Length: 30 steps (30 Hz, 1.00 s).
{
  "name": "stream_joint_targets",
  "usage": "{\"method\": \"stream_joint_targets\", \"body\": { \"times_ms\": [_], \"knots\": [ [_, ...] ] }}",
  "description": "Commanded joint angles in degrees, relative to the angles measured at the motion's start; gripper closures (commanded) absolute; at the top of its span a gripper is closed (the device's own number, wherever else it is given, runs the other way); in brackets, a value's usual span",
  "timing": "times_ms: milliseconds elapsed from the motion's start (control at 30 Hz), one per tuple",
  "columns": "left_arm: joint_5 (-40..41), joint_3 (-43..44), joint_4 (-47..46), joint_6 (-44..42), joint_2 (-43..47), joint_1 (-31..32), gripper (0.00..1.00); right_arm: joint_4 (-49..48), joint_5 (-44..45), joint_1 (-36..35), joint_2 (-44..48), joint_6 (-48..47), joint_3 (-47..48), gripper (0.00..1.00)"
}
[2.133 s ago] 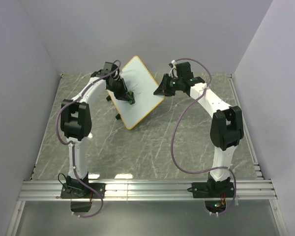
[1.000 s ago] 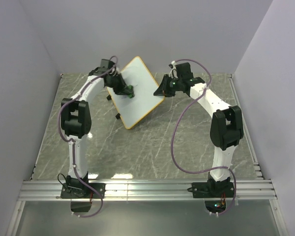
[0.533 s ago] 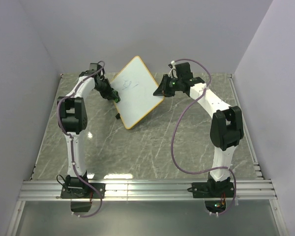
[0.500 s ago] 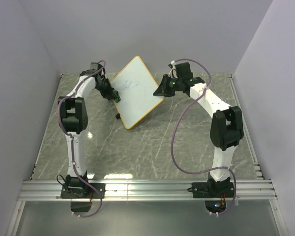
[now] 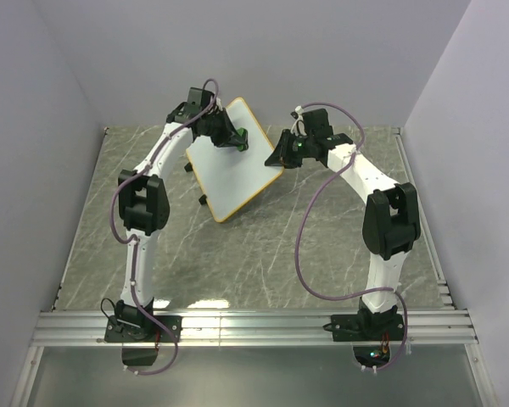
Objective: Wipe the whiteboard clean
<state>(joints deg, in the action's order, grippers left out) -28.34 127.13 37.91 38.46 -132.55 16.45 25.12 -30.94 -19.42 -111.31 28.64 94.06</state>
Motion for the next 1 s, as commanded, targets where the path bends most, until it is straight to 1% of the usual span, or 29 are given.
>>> {"method": "stream_joint_targets", "body": {
  "times_ms": [0, 67, 100, 267, 367, 467, 633, 767, 800, 867, 900, 933, 967],
  "knots": [
    [-2.3, -2.6, -2.8, 1.8, -2.0, 1.2, 1.00, 10.6, 4.5, -3.2, -1.2, -3.0, -2.5, 1.00],
    [-0.5, -3.1, -2.2, 1.8, -2.5, 0.2, 1.00, 10.7, 4.7, -3.2, -1.2, -3.1, -2.2, 1.00],
    [2.1, -3.4, -1.6, 1.7, -2.8, -0.5, 1.00, 10.7, 4.7, -3.2, -1.1, -3.2, -2.3, 1.00],
    [8.8, -4.8, 3.0, 0.7, -6.3, -7.5, 1.00, 10.7, 4.9, -3.1, -0.6, -3.4, -3.1, 1.00],
    [10.7, -4.6, 4.5, -1.1, -8.9, -10.8, 1.00, 10.7, 5.0, -3.2, -0.1, -3.6, -4.0, 1.00],
    [11.5, -2.3, 7.7, -3.1, -11.4, -11.1, 1.00, 10.6, 5.1, -3.1, 0.1, -3.6, -4.8, 1.00],
    [7.6, -3.6, 5.1, -4.2, -10.0, -9.5, 1.00, 10.6, 4.9, -3.2, -0.3, -3.5, -4.4, 1.00],
    [0.6, 2.2, 5.2, -7.0, -9.8, -6.0, 1.00, 10.6, 4.7, -3.2, -1.1, -3.4, -3.8, 1.00],
    [-1.3, 4.1, 3.6, -7.2, -9.6, -4.5, 1.00, 10.6, 4.6, -3.2, -1.3, -3.3, -3.7, 1.00],
    [-4.3, 4.4, 0.4, -5.7, -7.6, -3.4, 1.00, 10.8, 4.6, -3.3, -1.5, -3.3, -3.6, 1.00],
    [-7.5, 3.1, -1.6, -4.8, -6.7, -2.4, 1.00, 10.9, 4.7, -3.3, -1.5, -3.6, -3.7, 1.00],
    [-8.7, 2.3, -5.9, -3.9, -5.7, -2.0, 1.00, 10.9, 4.7, -3.4, -1.5, -3.6, -4.0, 1.00],
    [-9.4, 1.6, -7.5, -2.3, -4.2, -1.7, 1.00, 10.9, 4.7, -3.3, -1.4, -3.6, -4.1, 1.00]
  ]
}}
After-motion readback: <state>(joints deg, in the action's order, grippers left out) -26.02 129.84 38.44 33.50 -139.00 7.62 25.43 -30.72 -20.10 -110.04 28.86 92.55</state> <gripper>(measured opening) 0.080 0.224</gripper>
